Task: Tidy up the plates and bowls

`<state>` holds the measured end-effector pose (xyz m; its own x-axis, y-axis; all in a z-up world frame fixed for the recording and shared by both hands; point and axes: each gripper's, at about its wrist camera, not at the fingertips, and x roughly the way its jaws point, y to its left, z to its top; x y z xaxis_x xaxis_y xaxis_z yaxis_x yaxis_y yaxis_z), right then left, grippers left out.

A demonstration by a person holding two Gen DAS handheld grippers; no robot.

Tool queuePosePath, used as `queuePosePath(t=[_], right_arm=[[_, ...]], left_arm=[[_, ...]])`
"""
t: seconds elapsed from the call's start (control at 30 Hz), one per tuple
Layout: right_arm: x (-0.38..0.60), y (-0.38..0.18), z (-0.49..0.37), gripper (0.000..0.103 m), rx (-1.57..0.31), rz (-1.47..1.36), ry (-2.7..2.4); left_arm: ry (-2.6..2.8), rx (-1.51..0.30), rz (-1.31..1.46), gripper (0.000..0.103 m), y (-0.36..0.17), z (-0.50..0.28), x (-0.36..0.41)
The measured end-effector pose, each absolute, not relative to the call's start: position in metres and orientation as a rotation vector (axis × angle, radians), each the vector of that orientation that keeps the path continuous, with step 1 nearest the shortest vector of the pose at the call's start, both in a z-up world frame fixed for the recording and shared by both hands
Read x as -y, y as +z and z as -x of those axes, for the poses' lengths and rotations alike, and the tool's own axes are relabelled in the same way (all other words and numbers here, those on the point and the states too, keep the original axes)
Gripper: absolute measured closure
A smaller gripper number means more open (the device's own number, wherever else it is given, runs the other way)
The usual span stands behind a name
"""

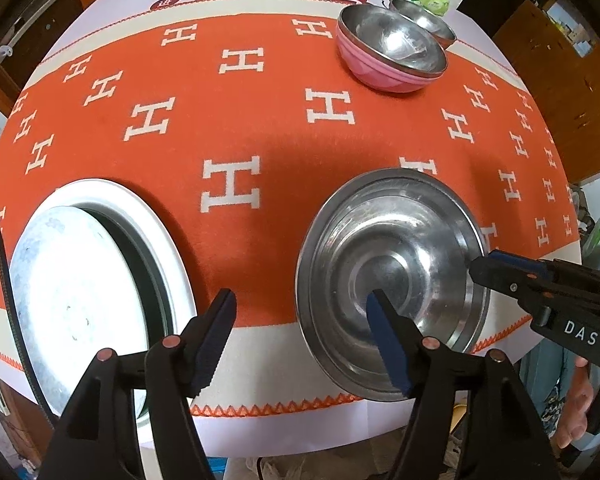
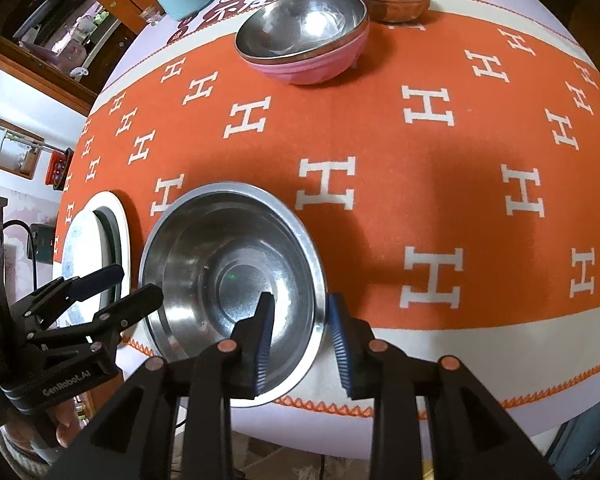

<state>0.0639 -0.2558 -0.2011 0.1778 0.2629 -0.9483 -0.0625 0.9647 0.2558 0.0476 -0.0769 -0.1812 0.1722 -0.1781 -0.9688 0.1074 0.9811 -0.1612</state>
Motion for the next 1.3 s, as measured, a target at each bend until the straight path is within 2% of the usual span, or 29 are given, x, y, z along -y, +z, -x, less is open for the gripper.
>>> queuePosePath(t=[0.67, 0.87, 1.17, 1.23, 1.3], right_arm=[[0.265, -0.173, -0.044, 0.075, -1.298, -0.149, 0.251], [0.276, -0.148, -0.038, 0.075, -1.231, -0.152, 0.263], [0.290, -0.080, -0.041, 0.075, -1.063, -0.149, 0.283], [0.293, -0.066, -0.044, 0.069, -1.027, -0.138, 0.273], [0.297, -0.051, -0.047, 0.056, -0.981, -0.129, 0.258]], left_arm=[[-0.183, -1.258, 0.064, 0.032, -0.133, -0.032, 0.076], [-0.177, -1.175, 0.060, 0.031, -0.097, -0.030, 0.078], [-0.206, -1.005, 0.005, 0.019, -0.020, -0.038, 0.086], [-0.215, -0.973, -0.007, 0.016, -0.007, -0.042, 0.091], [-0.228, -0.941, -0.022, 0.014, 0.007, -0.049, 0.096]])
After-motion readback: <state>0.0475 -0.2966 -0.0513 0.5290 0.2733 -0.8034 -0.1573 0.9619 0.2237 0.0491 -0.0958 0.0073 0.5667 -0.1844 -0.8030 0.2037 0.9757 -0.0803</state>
